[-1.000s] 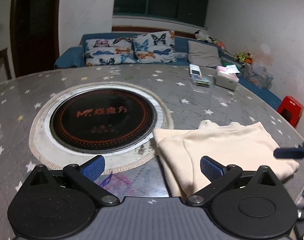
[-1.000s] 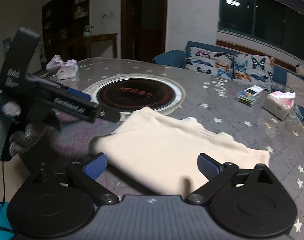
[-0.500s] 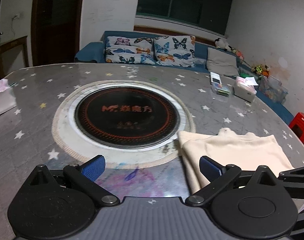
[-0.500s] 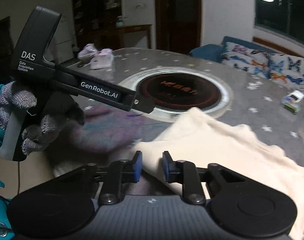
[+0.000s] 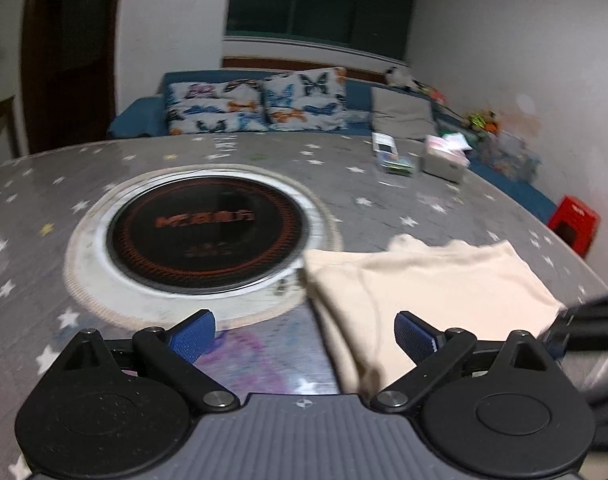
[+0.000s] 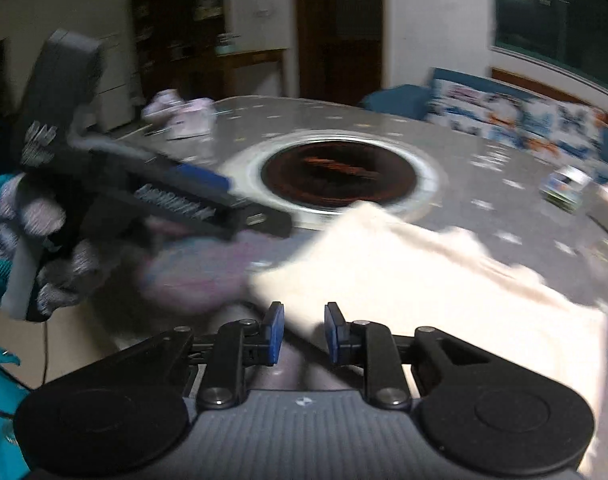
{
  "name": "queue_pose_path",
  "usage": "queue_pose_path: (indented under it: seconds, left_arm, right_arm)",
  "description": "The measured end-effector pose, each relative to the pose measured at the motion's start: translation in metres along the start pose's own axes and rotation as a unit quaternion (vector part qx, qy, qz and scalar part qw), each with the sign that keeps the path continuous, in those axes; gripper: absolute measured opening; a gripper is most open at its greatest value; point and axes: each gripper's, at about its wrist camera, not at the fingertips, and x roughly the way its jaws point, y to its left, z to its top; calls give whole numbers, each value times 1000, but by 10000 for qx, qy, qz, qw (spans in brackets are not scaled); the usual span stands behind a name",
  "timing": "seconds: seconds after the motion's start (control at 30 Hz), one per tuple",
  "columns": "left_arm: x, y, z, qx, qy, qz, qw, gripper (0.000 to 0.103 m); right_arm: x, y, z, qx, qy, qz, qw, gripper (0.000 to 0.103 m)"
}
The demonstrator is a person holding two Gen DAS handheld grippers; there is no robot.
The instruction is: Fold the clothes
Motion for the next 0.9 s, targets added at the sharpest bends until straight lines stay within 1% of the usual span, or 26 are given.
queue_pose_path:
  seconds: [0.07, 0.2, 0.27, 0.33, 0.43, 0.57, 0.63, 0.8, 0.9]
  left_arm:
    - [5, -7, -1, 96, 30, -114, 9999, 97]
    - [13, -15, -6, 249, 95, -188, 9995, 97]
    - [15, -17, -9, 308, 150, -226, 9992, 96]
    - [16, -19, -11, 410, 188, -209, 9988, 96]
    - [19, -22, -13, 492, 274, -207, 9982, 93]
    - [26, -24, -15, 596, 394, -153, 9973, 93]
    - [27, -24, -16, 607, 425, -150, 9971, 93]
    - [28, -23, -17, 573, 458, -162, 9972, 93]
    - [29, -22, -17, 535, 488, -177, 9972, 93]
  right_arm:
    - [-12, -19, -6, 293, 1, -364, 9989, 20]
    - [-31, -50, -21, 754, 42, -968, 9924, 21]
    - [-36, -61, -29, 888, 106, -1201, 9887, 21]
    - [-41, -71, -36, 1017, 125, -1344, 9856, 21]
    - [-44, -81, -43, 1230, 111, -1450, 9817, 20]
    - [-42, -88, -54, 1395, 169, -1402, 9801, 20]
    - [-46, -86, -51, 1345, 205, -1399, 9808, 20]
    - [-46, -89, -37, 1289, 50, -1406, 9816, 20]
    - [-34, -96, -41, 1362, 248, -1361, 9810, 21]
